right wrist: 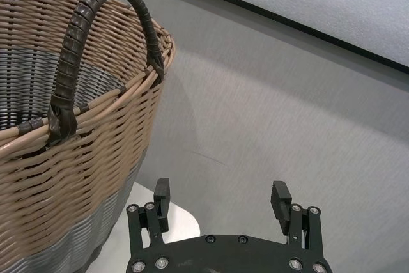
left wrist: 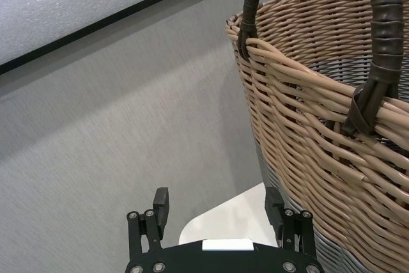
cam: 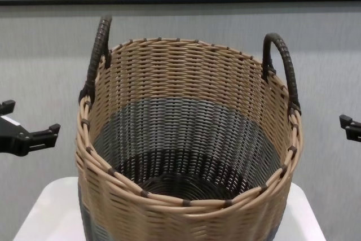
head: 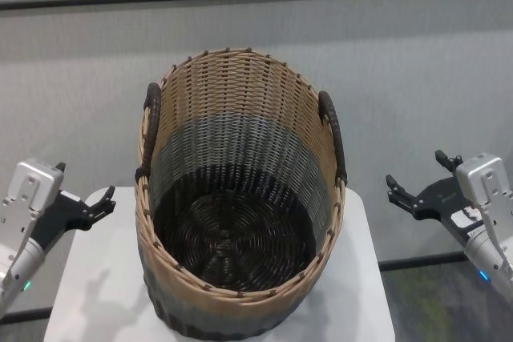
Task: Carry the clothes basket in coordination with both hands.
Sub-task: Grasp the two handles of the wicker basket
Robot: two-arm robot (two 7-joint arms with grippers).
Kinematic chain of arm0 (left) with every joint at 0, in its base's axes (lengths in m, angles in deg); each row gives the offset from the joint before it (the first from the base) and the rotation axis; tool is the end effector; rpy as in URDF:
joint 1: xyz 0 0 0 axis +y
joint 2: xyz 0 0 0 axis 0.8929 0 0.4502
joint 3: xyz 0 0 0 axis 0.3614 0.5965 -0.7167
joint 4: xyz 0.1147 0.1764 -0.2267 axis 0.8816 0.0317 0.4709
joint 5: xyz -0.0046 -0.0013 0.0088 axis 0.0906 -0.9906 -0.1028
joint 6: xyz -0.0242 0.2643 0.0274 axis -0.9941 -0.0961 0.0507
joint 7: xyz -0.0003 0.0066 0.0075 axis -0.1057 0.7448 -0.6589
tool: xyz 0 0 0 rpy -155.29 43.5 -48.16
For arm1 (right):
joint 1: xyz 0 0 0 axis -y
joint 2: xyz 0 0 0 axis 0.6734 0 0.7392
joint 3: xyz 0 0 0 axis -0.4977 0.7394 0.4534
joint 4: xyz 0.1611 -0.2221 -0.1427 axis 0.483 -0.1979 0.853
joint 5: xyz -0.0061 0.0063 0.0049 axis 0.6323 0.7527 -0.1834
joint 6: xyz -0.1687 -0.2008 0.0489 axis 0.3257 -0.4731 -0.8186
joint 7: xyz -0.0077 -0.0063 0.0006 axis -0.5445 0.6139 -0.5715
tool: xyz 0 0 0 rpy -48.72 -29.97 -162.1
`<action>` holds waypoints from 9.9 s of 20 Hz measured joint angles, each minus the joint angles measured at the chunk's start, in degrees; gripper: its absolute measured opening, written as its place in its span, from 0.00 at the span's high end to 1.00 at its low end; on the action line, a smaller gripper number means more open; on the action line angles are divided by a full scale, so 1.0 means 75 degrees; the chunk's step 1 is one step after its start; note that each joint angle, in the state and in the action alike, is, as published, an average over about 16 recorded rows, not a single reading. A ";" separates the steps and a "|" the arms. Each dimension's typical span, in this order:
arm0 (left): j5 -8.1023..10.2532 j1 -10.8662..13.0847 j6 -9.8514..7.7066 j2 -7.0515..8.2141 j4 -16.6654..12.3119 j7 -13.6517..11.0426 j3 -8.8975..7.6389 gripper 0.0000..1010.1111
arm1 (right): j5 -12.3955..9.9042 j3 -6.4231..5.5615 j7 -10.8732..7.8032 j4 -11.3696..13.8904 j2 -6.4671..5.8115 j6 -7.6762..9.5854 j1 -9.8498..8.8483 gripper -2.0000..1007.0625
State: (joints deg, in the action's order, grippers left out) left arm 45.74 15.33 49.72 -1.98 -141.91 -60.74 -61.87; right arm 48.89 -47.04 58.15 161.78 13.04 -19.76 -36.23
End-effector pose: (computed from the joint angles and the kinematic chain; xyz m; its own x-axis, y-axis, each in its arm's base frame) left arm 0.3215 0.1046 -0.3098 0.2923 0.8804 0.3734 -0.9552 0.2873 0.0705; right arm 0.3215 -0.1046 -0.3096 0.2924 -0.8802 0.3739 0.9552 0.2875 -0.0701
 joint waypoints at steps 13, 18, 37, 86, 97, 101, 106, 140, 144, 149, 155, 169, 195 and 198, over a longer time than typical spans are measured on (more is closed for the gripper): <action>0.0000 0.0000 0.0000 0.0000 0.0000 0.0000 0.0000 0.01 | 0.0000 0.0000 0.0000 0.0000 0.0000 0.0000 0.0000 0.00; 0.0000 0.0000 0.0000 0.0000 0.0000 0.0000 0.0000 0.01 | 0.0000 0.0000 0.0000 0.0000 0.0000 0.0000 0.0000 0.00; 0.0000 0.0000 0.0000 0.0000 0.0000 0.0000 0.0000 0.01 | 0.0000 0.0000 0.0000 0.0000 0.0000 0.0000 0.0000 0.00; -0.0050 0.0012 0.0068 0.0011 -0.0011 -0.0021 -0.0024 0.01 | 0.0003 -0.0008 -0.0005 0.0004 0.0004 0.0005 -0.0002 0.00; -0.0476 0.0092 0.0415 0.0238 -0.0150 0.0014 -0.0306 0.01 | 0.0099 -0.0116 -0.0114 0.0045 0.0056 0.0029 -0.0050 0.00; -0.0398 0.0140 0.0437 0.0392 -0.0353 -0.0127 -0.0557 0.01 | 0.0190 -0.0160 -0.0188 0.0051 0.0086 0.0021 -0.0069 0.00; 0.0236 0.0203 0.0139 0.0589 -0.0779 -0.0673 -0.0952 0.01 | 0.0330 -0.0196 -0.0265 0.0039 0.0120 -0.0010 -0.0083 0.00; 0.3137 -0.0024 -0.2801 0.0855 -0.2931 -0.3238 -0.1216 0.01 | 0.1266 -0.0523 -0.0359 0.0041 0.0364 -0.0059 -0.0249 0.00; 0.3017 -0.0162 -0.3011 0.0699 -0.2845 -0.2968 -0.1065 0.01 | 0.1317 -0.0581 -0.0393 0.0046 0.0399 -0.0072 -0.0278 0.00; 0.2805 -0.0303 -0.3102 0.0463 -0.2675 -0.2681 -0.0974 0.01 | 0.1367 -0.0658 -0.0442 0.0049 0.0450 -0.0079 -0.0310 0.00; 0.2565 -0.0450 -0.3151 0.0186 -0.2434 -0.2437 -0.0956 0.01 | 0.1414 -0.0742 -0.0513 0.0031 0.0516 -0.0077 -0.0336 0.00; 0.2123 -0.0991 -0.3251 -0.0446 -0.1568 -0.2399 -0.0861 0.01 | 0.1610 -0.0903 -0.0615 -0.0108 0.0701 0.0049 -0.0347 0.00; 0.1615 -0.1317 -0.3137 -0.0863 -0.0942 -0.2521 -0.0848 0.01 | 0.2057 -0.1277 -0.0332 0.0066 0.0919 -0.0031 -0.0485 0.00; 0.1624 -0.1316 -0.3143 -0.0860 -0.0944 -0.2513 -0.0848 0.01 | 0.2185 -0.1375 -0.0163 0.0297 0.0926 -0.0135 -0.0529 0.00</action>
State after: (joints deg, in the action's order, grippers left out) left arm 57.92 5.46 26.15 -8.43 -149.00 -79.59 -68.24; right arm 65.28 -57.35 56.93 164.01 19.98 -20.77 -40.20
